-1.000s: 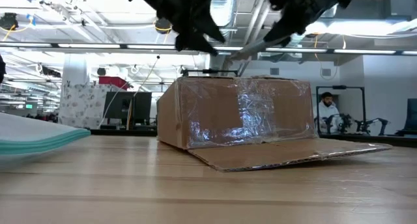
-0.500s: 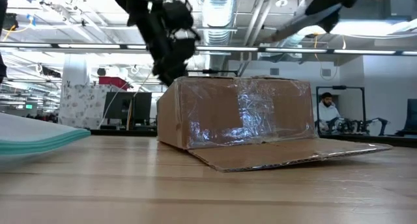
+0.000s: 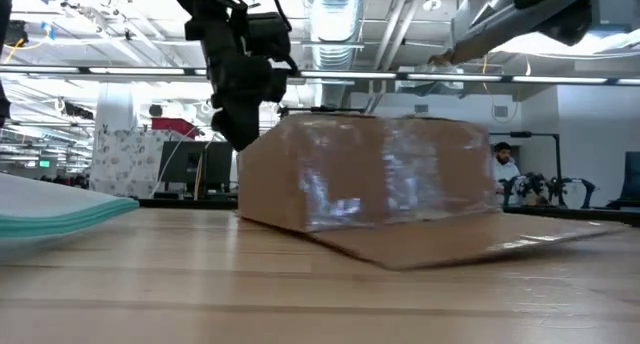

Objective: Unpack boxes
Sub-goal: Break down the cardboard box until it is fully flat

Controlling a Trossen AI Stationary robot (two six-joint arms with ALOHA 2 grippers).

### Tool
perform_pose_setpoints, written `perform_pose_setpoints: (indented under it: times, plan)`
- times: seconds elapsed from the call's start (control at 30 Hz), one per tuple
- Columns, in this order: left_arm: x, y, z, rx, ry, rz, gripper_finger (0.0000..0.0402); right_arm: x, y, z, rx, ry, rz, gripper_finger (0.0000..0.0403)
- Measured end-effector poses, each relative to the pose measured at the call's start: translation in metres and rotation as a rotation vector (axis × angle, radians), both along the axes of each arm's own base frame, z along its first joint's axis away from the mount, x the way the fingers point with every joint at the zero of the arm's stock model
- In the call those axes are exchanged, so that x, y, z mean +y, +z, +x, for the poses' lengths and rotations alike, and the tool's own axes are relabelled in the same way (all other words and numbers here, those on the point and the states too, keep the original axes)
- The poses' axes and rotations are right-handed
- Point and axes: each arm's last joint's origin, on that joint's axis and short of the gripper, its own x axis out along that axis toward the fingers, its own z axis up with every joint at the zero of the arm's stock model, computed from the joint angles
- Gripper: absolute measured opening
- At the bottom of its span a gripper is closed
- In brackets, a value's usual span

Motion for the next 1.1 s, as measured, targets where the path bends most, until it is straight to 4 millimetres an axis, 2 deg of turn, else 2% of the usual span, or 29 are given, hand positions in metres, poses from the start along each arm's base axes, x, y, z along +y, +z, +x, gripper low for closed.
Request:
perform_pose_setpoints:
  times: [0.13, 0.23, 0.3, 0.43, 0.57, 0.67, 0.87, 1.1]
  plan:
    - [-0.029, -0.005, 0.006, 0.035, 0.021, -0.056, 0.0237, 0.015, -0.002, -0.011, -0.007, 0.005, -0.033, 0.0121]
    - [-0.052, -0.001, 0.018, -0.022, 0.053, -0.063, 0.0237, 0.023, -0.003, -0.018, -0.004, 0.031, -0.059, 0.0121]
    - [-0.068, 0.013, 0.026, -0.112, 0.081, -0.059, 0.0237, 0.026, -0.003, -0.021, -0.004, 0.049, -0.072, 0.0121]
    - [-0.102, 0.057, 0.039, -0.366, 0.093, 0.000, 0.0237, 0.028, -0.002, -0.022, -0.028, 0.049, -0.130, 0.0121]
    - [-0.131, 0.080, 0.050, -0.556, 0.104, 0.075, 0.0237, 0.025, 0.004, -0.019, -0.114, -0.018, -0.244, 0.0121]
    - [-0.149, 0.093, 0.058, -0.734, 0.093, 0.052, 0.0237, 0.025, 0.013, -0.013, -0.201, -0.027, -0.313, 0.0121]
    - [-0.165, 0.095, 0.073, -0.909, 0.084, 0.034, 0.0237, 0.027, 0.035, -0.004, -0.367, 0.009, -0.390, 0.0121]
    - [-0.170, 0.091, 0.078, -0.927, 0.055, 0.058, 0.0237, 0.023, 0.042, 0.002, -0.413, -0.005, -0.441, 0.0121]
